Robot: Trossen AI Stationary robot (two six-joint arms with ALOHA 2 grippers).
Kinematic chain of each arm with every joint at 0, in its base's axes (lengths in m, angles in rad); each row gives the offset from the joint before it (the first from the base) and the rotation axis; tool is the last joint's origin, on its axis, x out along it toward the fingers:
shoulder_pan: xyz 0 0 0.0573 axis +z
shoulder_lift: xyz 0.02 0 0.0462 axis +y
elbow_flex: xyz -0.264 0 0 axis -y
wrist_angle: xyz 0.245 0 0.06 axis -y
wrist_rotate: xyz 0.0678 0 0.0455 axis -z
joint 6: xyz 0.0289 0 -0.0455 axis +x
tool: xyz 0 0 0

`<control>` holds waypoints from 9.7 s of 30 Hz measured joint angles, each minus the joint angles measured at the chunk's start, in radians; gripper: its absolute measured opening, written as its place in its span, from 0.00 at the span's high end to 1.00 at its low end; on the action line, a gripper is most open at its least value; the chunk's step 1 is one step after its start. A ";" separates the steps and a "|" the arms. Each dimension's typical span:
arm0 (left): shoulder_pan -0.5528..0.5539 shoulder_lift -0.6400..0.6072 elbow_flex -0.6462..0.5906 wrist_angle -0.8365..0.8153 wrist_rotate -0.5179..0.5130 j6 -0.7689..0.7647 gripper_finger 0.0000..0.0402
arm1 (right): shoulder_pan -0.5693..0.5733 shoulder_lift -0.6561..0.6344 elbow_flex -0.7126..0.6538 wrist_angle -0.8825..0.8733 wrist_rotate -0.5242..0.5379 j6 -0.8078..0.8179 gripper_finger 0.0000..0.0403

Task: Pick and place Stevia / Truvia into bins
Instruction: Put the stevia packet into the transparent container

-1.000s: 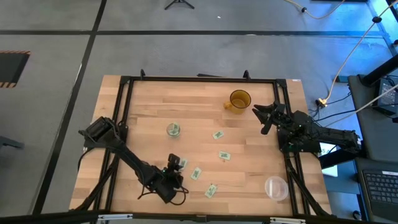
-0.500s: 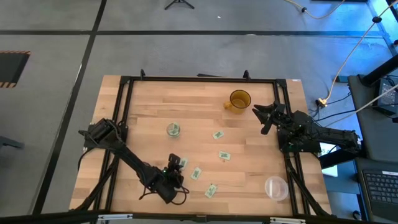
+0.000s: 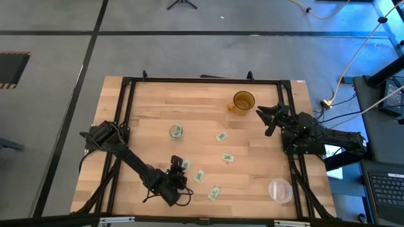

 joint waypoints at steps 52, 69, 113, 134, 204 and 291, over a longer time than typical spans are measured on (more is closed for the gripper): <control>0.095 -0.395 -0.022 -0.113 0.120 -0.294 1.00 | 0.000 0.000 0.000 -0.001 -0.019 0.046 0.67; 0.440 -0.716 -0.019 -0.389 0.387 -0.259 1.00 | 0.000 0.000 0.000 -0.001 -0.019 0.048 0.67; 0.771 -0.399 -0.018 -0.353 0.645 0.319 1.00 | 0.000 0.000 0.000 -0.001 -0.019 0.047 0.67; 0.773 -0.433 -0.018 -0.388 0.581 0.330 1.00 | 0.000 0.000 0.000 -0.001 -0.019 0.024 0.67; 0.081 -0.124 0.113 0.258 0.186 0.587 0.70 | 0.000 0.000 0.000 -0.008 -0.085 0.027 0.67; 0.163 -0.132 0.107 -0.008 0.292 0.144 1.00 | 0.000 0.000 0.000 -0.013 -0.114 0.026 0.67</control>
